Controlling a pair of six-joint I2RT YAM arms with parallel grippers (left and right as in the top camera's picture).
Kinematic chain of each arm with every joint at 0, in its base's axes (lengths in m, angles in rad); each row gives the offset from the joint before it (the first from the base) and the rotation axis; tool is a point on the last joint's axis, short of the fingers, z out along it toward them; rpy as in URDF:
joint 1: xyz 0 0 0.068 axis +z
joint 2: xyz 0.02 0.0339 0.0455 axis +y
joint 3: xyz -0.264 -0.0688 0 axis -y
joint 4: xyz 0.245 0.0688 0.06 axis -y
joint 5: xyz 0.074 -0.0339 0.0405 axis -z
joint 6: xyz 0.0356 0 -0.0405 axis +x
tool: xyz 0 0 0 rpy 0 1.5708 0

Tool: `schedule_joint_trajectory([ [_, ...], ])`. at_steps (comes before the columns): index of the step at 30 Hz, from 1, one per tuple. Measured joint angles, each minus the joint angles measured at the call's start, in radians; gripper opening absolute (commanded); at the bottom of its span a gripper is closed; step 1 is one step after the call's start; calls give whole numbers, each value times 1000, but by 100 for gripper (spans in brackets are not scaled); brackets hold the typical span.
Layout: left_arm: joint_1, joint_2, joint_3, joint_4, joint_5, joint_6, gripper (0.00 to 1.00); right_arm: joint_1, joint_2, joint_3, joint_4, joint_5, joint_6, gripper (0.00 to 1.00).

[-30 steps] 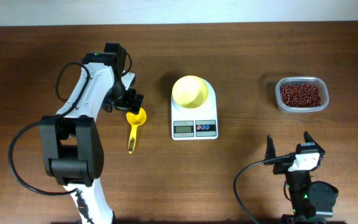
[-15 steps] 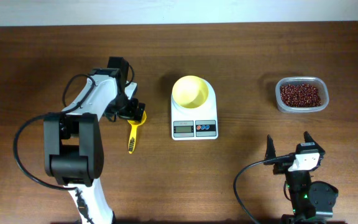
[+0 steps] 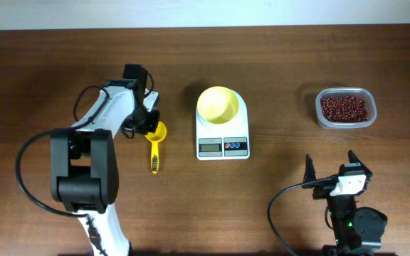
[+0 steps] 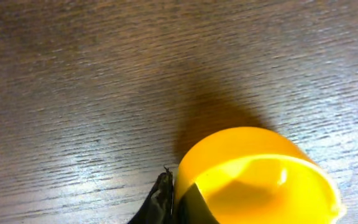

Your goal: Scoop item into bowl and weigh 50g on scale

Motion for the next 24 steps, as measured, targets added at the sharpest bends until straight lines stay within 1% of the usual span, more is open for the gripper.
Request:
schedule_joint_trajectory([
  [15,1,-20,0,-17,27,-18,0,0,0,0,0,0,0,99],
  [16,1,-38,0,-17,28,-28,0,0,0,0,0,0,0,99],
  [21,1,-244,2,-17,34,-113,0,0,0,0,0,0,1,99],
  [24,1,-365,2,-17,34,-204,0,0,0,0,0,0,0,99],
])
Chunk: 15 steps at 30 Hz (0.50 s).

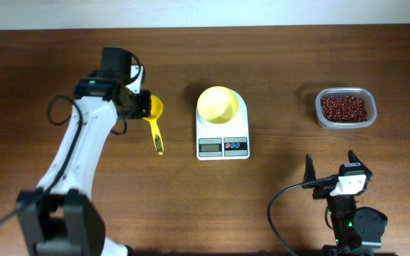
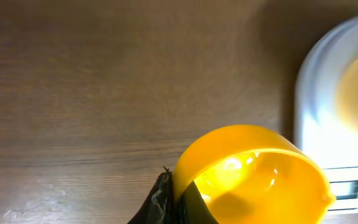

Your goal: Scoop item into bowl and weigh 50g on scale

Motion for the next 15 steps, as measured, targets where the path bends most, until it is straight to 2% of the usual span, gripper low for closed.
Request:
schedule_joint_trajectory([
  [5,0,-121,0,-7,79,-260,0,0,0,0,0,0,0,99],
  [8,0,-127,0,-17,169,-411,0,0,0,0,0,0,1,99],
  [11,0,-127,0,-75,212,-617,0,0,0,0,0,0,0,99],
  [15,0,-127,0,-90,225,-709,0,0,0,0,0,0,0,99],
])
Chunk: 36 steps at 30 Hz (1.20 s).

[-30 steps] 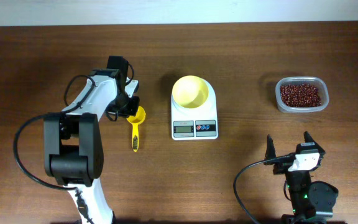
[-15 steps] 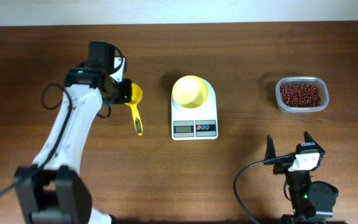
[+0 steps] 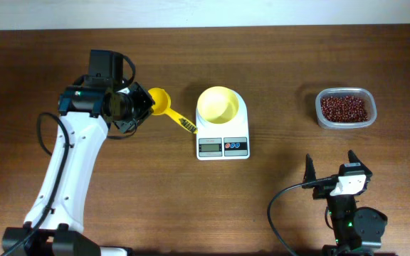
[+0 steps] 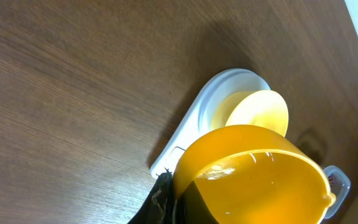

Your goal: Scoop item into bowl and weigh 50g on scale

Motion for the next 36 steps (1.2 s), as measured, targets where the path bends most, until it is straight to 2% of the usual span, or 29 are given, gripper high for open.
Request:
schedule_joint_trajectory([
  [8,-3,0,0,0,4,-96,0,0,0,0,27,-1,0,99],
  [11,-21,0,0,0,-21,-158,0,0,0,6,23,-1,62,99],
  [15,-58,0,0,7,-46,-219,0,0,32,150,-166,-13,177,99],
  [18,-99,0,1,20,-50,-270,0,0,179,344,-323,-25,208,99],
  [21,-103,0,2,20,-61,-308,0,0,418,551,-403,-89,220,99],
  [24,-103,0,3,21,-69,-335,0,1,628,694,-441,-229,222,99],
  [25,-103,0,3,20,-70,-356,0,2,789,776,-431,-361,222,99],
  [27,-103,-1,3,21,-72,-381,0,2,938,823,-436,-526,224,99],
  [30,-109,-1,4,22,-73,-412,0,2,1178,858,-334,-803,238,99],
  [33,-122,-1,5,21,-76,-423,0,2,1316,858,-197,-1033,317,98],
  [36,-129,-1,5,20,-76,-428,0,2,1389,858,-124,-1145,449,99],
])
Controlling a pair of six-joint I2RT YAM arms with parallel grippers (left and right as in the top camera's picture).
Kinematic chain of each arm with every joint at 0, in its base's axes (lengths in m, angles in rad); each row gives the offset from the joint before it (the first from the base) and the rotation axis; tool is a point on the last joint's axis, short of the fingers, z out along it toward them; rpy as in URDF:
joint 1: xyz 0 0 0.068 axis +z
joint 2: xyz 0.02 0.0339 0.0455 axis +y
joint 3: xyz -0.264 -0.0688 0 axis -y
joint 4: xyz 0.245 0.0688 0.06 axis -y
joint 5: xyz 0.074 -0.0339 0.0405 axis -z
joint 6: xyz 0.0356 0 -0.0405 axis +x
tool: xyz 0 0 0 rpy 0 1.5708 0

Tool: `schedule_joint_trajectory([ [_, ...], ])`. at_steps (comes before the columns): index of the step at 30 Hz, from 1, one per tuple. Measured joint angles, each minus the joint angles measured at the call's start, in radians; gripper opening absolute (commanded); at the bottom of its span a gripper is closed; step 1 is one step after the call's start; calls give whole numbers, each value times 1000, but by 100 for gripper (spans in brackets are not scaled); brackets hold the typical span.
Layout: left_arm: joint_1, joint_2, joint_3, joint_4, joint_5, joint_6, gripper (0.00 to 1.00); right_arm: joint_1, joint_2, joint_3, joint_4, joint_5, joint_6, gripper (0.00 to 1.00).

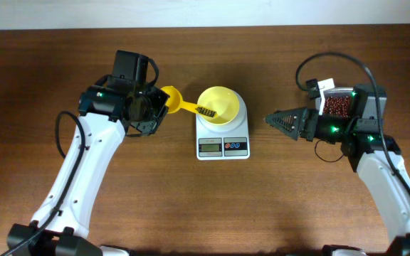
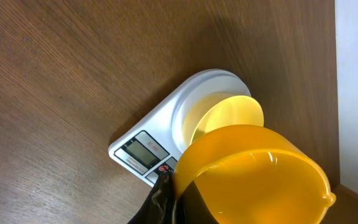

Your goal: Scoop item into bowl and weigh 50g on scale

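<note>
My left gripper (image 1: 159, 107) is shut on the rim of an empty yellow scoop (image 1: 171, 100), held above the table left of the white scale (image 1: 223, 142). The scoop's handle reaches right over the left rim of the yellow bowl (image 1: 223, 99) on the scale. In the left wrist view the scoop cup (image 2: 253, 177) fills the lower right, with one dark finger (image 2: 163, 199) beside it and the scale (image 2: 148, 149) and bowl (image 2: 225, 118) below. My right gripper (image 1: 275, 119) points left, just right of the scale; its jaws show as one dark wedge. The red beans (image 1: 337, 105) are in their tub.
The clear plastic tub (image 1: 331, 89) stands at the back right, partly covered by the right arm (image 1: 365, 135) from above. The left arm (image 1: 84, 171) stretches across the left half of the wooden table (image 1: 205, 206). A pale wall edge runs along the back.
The left gripper moved the scoop right, so its handle now lies over the bowl's rim. The right arm left its parked pose at the front right, and its gripper now points at the scale.
The scoop lay on the table left of the scale with my left gripper at its cup. Then it was off the table, further back. Then it was turned with its handle toward the scale. Now the handle overhangs the bowl, and the right arm has come up beside the scale.
</note>
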Motion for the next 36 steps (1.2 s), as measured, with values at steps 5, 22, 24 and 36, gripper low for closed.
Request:
schedule_joint_trajectory([
  [5,-19,0,0,0,0,-103,0,0,27,0,6,-34,163,99],
  [22,-254,0,0,0,-53,-391,0,249,28,3,196,139,266,99],
  [24,-270,0,0,2,-53,-410,0,257,28,3,198,156,265,99],
  [36,-348,0,0,3,-55,-639,0,262,28,3,279,231,257,65],
])
